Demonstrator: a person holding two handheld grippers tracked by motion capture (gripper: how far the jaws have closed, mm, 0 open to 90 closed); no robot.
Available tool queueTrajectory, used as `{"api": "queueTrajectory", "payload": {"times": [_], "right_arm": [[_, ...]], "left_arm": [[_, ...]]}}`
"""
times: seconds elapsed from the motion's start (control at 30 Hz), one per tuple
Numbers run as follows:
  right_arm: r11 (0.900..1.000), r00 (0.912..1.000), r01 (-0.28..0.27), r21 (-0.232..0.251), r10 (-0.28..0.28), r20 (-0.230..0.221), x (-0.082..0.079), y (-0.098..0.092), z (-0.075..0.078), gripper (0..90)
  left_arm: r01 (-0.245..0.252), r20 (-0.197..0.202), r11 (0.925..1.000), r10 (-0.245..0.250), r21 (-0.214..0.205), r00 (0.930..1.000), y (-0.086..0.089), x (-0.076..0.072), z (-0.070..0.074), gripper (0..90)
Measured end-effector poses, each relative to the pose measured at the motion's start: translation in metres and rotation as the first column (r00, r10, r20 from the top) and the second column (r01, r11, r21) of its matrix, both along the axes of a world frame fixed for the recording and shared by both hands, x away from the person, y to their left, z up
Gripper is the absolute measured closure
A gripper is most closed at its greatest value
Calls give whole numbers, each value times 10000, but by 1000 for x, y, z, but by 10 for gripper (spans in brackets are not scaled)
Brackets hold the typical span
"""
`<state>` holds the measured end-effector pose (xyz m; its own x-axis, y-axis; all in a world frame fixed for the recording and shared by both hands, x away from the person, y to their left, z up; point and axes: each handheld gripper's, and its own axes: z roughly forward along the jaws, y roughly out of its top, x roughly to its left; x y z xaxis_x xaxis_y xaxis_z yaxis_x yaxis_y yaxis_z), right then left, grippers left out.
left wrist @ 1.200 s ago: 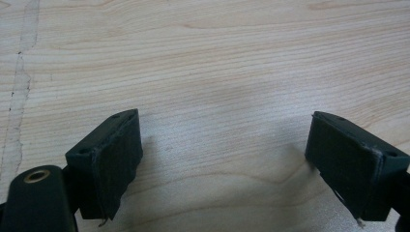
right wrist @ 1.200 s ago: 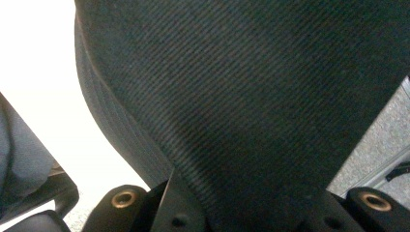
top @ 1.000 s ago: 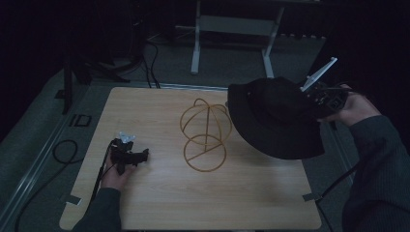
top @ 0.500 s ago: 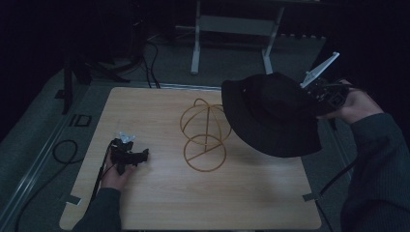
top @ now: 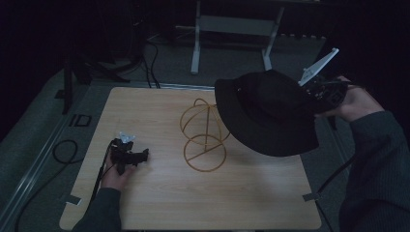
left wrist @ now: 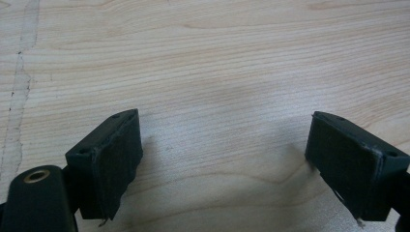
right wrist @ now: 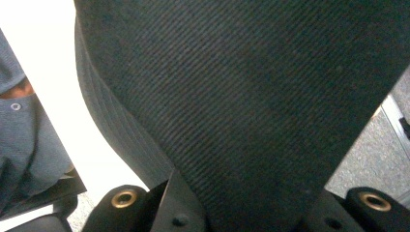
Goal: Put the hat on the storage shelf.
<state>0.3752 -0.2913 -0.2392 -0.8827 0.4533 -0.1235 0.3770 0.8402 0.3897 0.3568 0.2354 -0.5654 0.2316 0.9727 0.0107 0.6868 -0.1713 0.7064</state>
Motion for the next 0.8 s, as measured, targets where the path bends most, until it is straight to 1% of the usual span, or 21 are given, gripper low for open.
{"api": "queueTrajectory", "payload": {"times": [0.33, 0.8], "right_arm": [[9990, 9990, -439, 91, 438, 117, -4, 10, 8, 857], [9964, 9964, -840, 59, 839, 131, 0, 29, 8, 857]], "left_arm": [[-1, 4, 10000, 1, -3, 10000, 0, 0, 0, 132], [-1, 3, 10000, 1, 0, 10000, 0, 0, 0, 133]]}}
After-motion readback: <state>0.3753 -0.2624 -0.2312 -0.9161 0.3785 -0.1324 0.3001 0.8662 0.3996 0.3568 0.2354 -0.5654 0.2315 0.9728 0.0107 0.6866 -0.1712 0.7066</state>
